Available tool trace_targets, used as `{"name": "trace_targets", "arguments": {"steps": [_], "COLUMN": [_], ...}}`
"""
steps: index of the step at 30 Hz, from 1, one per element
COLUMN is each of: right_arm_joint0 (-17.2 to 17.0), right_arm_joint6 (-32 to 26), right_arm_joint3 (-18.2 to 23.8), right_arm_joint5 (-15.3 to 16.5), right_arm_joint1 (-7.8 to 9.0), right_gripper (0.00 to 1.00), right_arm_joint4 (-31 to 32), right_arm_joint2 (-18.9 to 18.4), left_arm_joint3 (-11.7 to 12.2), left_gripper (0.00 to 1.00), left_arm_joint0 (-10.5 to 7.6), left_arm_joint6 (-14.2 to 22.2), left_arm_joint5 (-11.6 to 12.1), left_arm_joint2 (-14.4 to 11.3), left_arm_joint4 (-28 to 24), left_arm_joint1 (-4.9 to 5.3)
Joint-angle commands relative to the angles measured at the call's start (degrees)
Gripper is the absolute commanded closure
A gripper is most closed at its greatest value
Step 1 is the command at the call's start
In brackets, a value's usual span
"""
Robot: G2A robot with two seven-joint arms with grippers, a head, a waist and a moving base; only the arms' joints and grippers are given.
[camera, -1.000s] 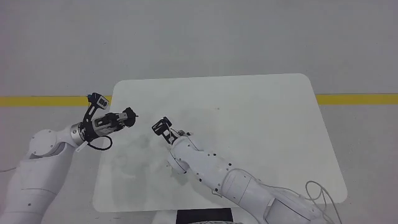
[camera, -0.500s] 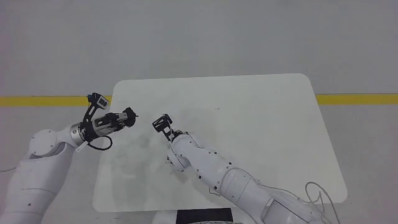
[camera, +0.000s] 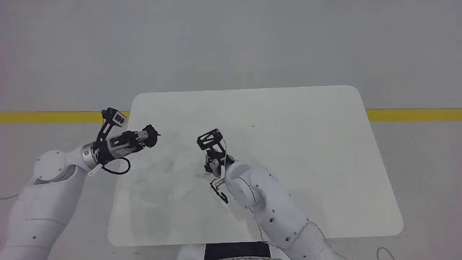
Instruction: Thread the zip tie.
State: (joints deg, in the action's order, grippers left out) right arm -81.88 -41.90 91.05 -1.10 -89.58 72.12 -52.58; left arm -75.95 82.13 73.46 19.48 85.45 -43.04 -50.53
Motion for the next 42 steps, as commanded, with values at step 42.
{"name": "trace_targets", "arguments": {"steps": [42], "right_arm_joint0": [-1.9], "right_arm_joint6": [43.9], "right_arm_joint3": [-2.8], "right_arm_joint5": [18.1], "right_arm_joint1": [-0.28], "right_gripper": [1.00], "right_arm_joint4": [-17.8], "right_arm_joint2": [2.1], "left_arm_joint3": [0.3], "left_gripper": [1.00], "left_arm_joint0": [-0.80], "left_arm_joint6": [-2.3], "left_arm_joint5": [0.0], "left_arm_joint2": [-2.8], "left_arm_joint4": [6.4], "left_arm_joint1": [-0.31]}}
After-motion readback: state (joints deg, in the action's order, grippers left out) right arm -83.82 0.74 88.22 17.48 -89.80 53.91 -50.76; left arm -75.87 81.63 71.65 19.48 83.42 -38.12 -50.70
